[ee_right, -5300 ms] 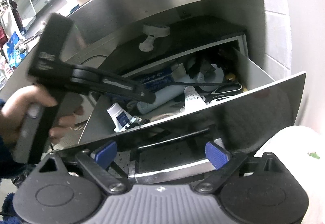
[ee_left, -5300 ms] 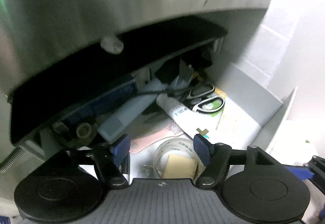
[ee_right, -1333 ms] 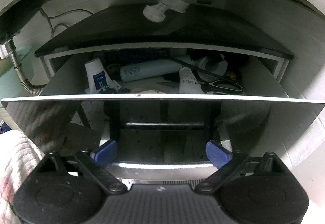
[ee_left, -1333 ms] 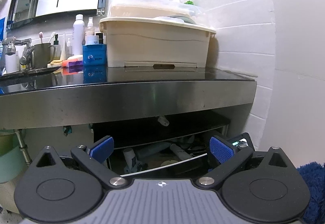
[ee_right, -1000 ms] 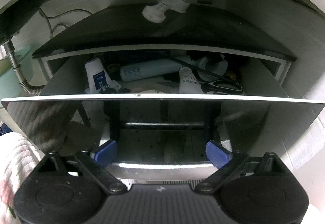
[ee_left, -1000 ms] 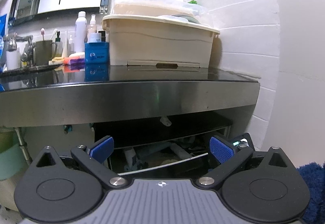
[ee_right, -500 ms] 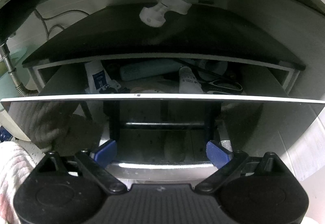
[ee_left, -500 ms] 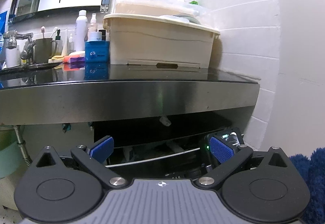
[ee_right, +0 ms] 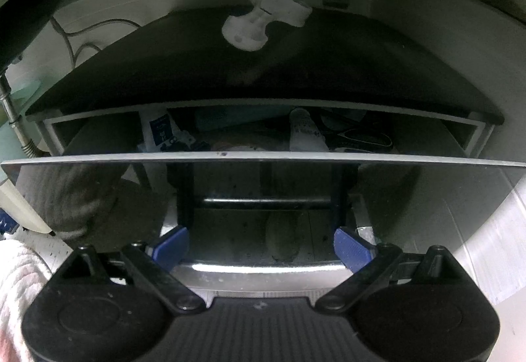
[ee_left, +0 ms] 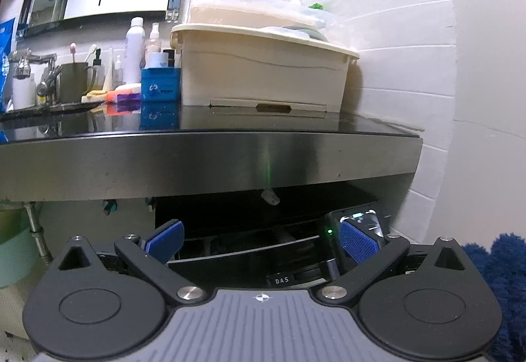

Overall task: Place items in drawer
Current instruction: 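Keep pushing the drawer front with the right tool until shut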

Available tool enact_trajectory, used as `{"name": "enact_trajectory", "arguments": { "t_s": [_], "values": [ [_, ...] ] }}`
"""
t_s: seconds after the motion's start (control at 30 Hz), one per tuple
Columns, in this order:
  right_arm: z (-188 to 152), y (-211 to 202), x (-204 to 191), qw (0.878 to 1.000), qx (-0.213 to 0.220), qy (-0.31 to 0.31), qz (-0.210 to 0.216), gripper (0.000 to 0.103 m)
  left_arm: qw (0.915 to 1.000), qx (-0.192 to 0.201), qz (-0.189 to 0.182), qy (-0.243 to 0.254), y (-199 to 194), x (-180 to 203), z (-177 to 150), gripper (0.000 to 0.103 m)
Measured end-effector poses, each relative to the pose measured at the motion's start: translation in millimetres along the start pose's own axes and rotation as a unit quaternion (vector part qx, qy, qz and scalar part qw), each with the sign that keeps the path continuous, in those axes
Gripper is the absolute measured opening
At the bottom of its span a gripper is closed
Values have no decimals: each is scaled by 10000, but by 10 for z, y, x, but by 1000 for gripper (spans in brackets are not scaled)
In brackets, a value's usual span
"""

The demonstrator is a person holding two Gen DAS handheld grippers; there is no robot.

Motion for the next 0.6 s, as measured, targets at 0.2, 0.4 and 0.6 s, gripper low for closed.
{"name": "enact_trajectory", "arguments": {
  "t_s": [0.2, 0.4, 0.6],
  "values": [
    [-19, 0, 5, 10000, 15, -2, -1, 97, 10000, -52, -15, 25, 20, 14, -11, 102],
    [-27, -10, 4, 10000, 18, -9, 0, 97, 9999, -120, 19, -25, 66, -12, -8, 102],
    [-21, -9, 0, 10000, 21, -15, 0, 97, 9999, -124, 13, -10, 70, -12, -6, 102]
  ]
}}
Point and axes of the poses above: each gripper's, at about its wrist camera, not at the fingertips, and y roughly the way its jaws point, x to its right, z to its top, the point moved 10 cm from there along y, roughly the way its jaws point, and after that the axes turned 10 degrees about z, right-handed, at the moved point
